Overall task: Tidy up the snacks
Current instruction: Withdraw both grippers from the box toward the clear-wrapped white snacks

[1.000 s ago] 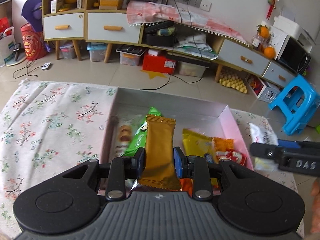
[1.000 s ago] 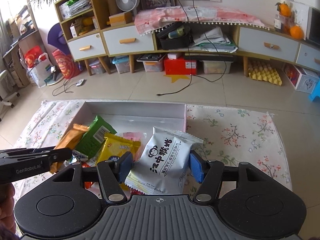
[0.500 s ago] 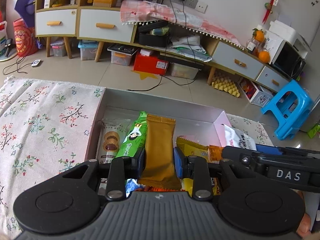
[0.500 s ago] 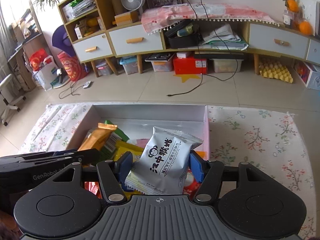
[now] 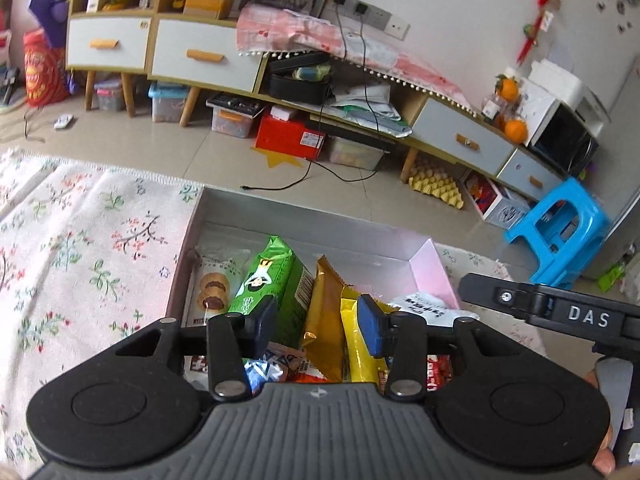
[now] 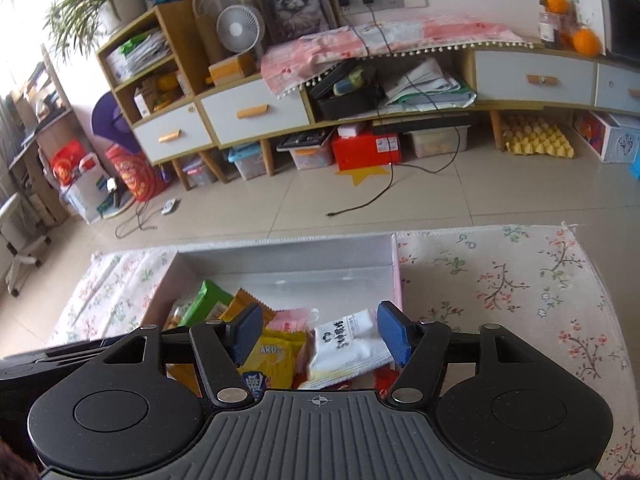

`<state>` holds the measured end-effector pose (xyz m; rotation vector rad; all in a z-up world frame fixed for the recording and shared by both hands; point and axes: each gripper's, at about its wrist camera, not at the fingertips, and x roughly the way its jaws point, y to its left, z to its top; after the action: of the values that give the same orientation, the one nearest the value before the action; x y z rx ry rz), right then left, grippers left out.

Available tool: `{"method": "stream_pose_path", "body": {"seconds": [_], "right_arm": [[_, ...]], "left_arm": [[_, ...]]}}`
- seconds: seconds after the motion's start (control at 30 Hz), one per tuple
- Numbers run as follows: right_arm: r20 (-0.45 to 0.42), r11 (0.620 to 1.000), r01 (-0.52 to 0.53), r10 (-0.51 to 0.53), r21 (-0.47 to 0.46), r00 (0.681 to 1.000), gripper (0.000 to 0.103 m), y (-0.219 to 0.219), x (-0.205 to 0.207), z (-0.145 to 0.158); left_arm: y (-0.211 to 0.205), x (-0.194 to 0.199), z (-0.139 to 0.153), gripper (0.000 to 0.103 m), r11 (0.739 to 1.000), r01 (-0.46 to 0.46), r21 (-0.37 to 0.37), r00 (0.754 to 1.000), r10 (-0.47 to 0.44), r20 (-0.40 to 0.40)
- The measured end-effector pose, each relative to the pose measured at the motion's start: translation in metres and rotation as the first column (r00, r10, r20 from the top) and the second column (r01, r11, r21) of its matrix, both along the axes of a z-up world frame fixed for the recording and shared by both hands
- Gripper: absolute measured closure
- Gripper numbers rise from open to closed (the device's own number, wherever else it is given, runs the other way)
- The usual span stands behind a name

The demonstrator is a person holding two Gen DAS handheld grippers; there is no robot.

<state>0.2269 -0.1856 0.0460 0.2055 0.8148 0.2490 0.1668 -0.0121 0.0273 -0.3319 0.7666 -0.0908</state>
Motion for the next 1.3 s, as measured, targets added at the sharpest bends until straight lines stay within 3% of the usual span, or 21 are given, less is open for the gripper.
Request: {"method": "stream_pose_path", "body": {"seconds": [0.3,0.37,0.43,0.63,0.7,0.93,1.1,1.3], "right_arm": [[0.03,0.999,-0.04,0.04,0.002,0.999,0.032,-0.005,-0.027,0.03],[0.035,0.998,-0.055,0.056,-0.008,0.998,0.032,-0.004,-0.036,0.034],[0.034,0.997,-0.073,0.074,-0.022,0.997,0.028,-0.003,-0.047,0.038],[0.024,0.992,-0.103,0.105,-0.069,0.994,0.026,-0.002,-0.079,0.049],[0.015,0.992,-0.113,0.114,-0.061,0.993,0.021,-0.003,-0.09,0.052],[0.016,0.988,-0.135,0.136,-0.073,0.991,0.02,-0.01,-0.135,0.053],[-0.016,0.987,-0.149,0.148,-0.052,0.989,0.017,-0.017,-0.157,0.044],[-0.047,0.978,-0.17,0.165,-0.117,0.985,0.017,-0.013,-0.163,0.032]], "left_arm": [[-0.002,-0.019,0.008,0.055,0.999,-0.036,0.004,0.998,0.036,-0.046],[-0.006,-0.027,0.01,0.049,1.0,-0.023,0.012,0.999,0.024,-0.047],[-0.012,-0.036,0.01,0.035,1.0,-0.004,0.013,0.999,0.004,-0.054],[-0.021,-0.052,0.009,0.024,1.0,-0.008,0.015,0.991,0.009,-0.133],[-0.02,-0.056,0.009,0.023,1.0,-0.016,0.006,0.989,0.017,-0.148],[-0.019,-0.072,0.013,0.018,0.997,-0.077,0.004,0.983,0.077,-0.166],[-0.03,-0.083,0.011,0.018,0.997,-0.071,0.01,0.983,0.072,-0.168],[-0.031,-0.08,-0.001,0.017,0.998,-0.059,0.018,0.98,0.061,-0.19]]}}
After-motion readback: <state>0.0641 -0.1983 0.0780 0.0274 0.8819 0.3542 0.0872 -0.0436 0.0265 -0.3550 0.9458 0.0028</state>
